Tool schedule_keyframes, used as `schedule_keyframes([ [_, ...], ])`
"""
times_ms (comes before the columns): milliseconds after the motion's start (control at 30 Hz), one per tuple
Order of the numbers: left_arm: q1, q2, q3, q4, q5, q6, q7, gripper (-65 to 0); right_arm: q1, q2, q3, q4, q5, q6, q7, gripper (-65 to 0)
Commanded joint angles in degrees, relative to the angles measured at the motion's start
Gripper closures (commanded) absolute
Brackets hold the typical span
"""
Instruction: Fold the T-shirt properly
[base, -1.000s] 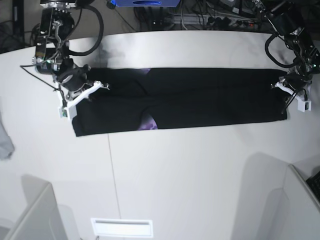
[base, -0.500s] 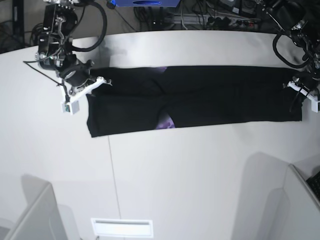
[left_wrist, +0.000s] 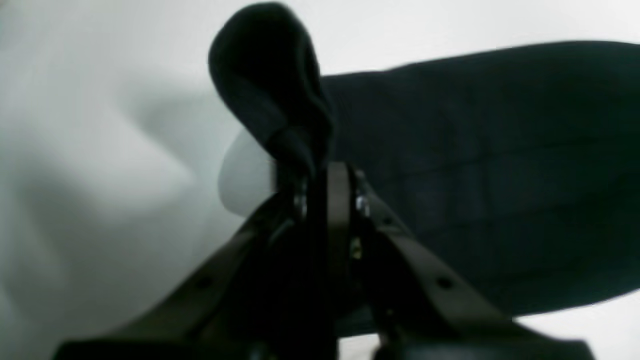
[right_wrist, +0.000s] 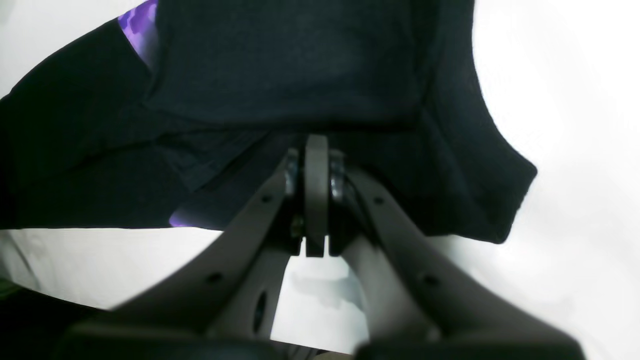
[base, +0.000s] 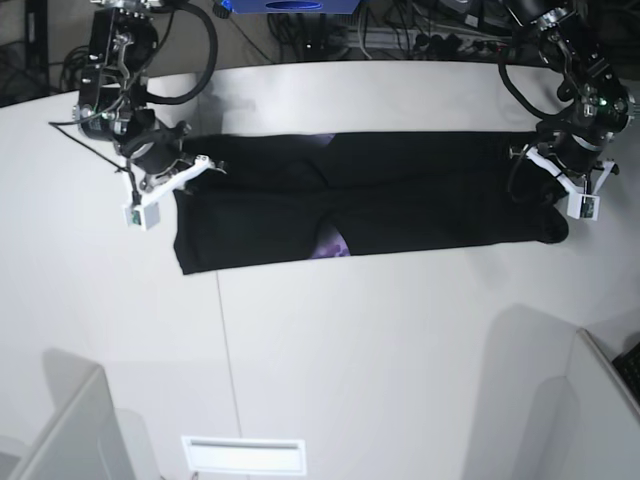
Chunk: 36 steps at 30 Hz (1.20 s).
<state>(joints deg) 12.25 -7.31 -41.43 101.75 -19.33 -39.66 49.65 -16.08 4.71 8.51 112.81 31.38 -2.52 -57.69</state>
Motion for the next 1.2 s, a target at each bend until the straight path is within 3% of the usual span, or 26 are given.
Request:
schedule_keyframes([
  [0, 0.0, -0.1, 1.0, 2.1, -0.8, 0.9, -1.3, 0.0, 0.5, 0.3, 0.2, 1.0, 0.6, 0.3, 0.9, 0.0],
  [167, 1.2, 1.3, 9.5, 4.2, -1.5, 6.3, -1.3, 0.0, 0.5, 0.3, 0.2, 0.9, 0.6, 0.3, 0.9, 0.0],
  [367, 0.9, 4.4, 15.7, 4.3, -0.8, 6.8, -1.3, 0.0, 0.4, 0.3, 0.2, 0.8, 0.6, 0.3, 0.9, 0.0],
  [567, 0.9, 4.4, 24.3, 4.3, -1.4, 14.4, -1.3, 0.0, 0.4, 0.3, 0.2, 0.8, 0.6, 0.3, 0.9, 0.0],
  [800, 0.0, 5.9, 30.4, 4.1, -0.9, 15.2, -1.3, 0.0, 0.4, 0.3, 0.2, 0.8, 0.6, 0.3, 0.9, 0.0],
  [1167, -2.1, 8.8, 30.8, 1.3, -0.8, 15.2, -1.3, 0.0, 0.6, 0.3, 0.2, 0.8, 0.6, 0.3, 0.9, 0.0],
])
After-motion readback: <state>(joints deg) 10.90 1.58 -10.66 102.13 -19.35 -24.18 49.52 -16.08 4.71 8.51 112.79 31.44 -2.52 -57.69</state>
